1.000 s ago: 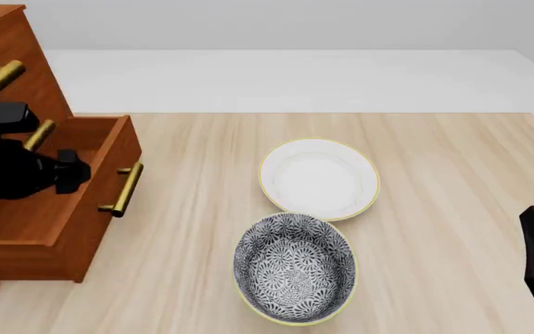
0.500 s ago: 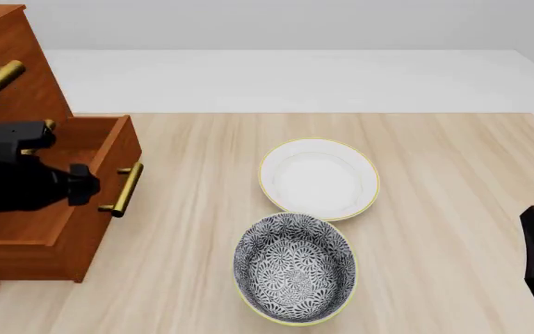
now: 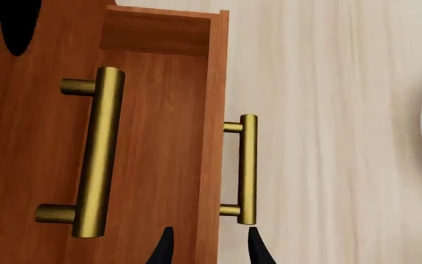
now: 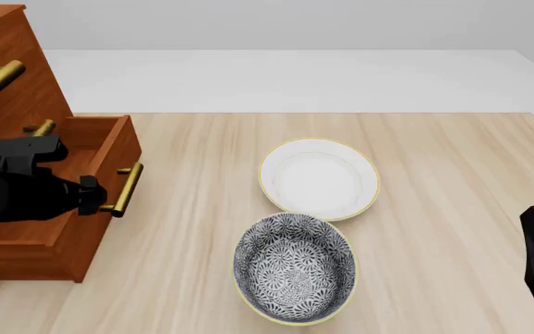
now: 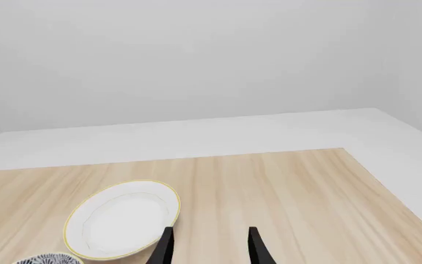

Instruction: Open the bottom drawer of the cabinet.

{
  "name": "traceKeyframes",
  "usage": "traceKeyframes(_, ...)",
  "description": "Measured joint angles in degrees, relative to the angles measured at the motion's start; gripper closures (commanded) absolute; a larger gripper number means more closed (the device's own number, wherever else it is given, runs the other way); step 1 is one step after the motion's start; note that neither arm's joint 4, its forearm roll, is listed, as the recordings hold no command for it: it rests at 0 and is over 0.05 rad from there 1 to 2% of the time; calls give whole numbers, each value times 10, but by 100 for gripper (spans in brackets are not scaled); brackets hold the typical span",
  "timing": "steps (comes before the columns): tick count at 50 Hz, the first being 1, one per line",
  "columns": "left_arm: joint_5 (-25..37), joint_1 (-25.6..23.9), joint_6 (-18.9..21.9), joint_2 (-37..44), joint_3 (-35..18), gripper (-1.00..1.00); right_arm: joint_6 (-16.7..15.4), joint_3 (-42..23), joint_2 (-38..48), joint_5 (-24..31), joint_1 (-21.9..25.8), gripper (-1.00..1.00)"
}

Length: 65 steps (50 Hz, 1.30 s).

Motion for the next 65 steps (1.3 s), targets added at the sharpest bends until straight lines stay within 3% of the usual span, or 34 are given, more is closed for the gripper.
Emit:
traceKeyframes(26, -50, -10, -19, 52, 17, -100, -2, 4, 0, 0, -1, -100)
traceKeyframes(43, -67, -69, -79, 52, 33, -100, -3, 4, 0, 0, -1, -100)
traceKeyframes(65, -77, -124, -109, 69, 28, -100, -1, 1, 0, 1, -2, -100)
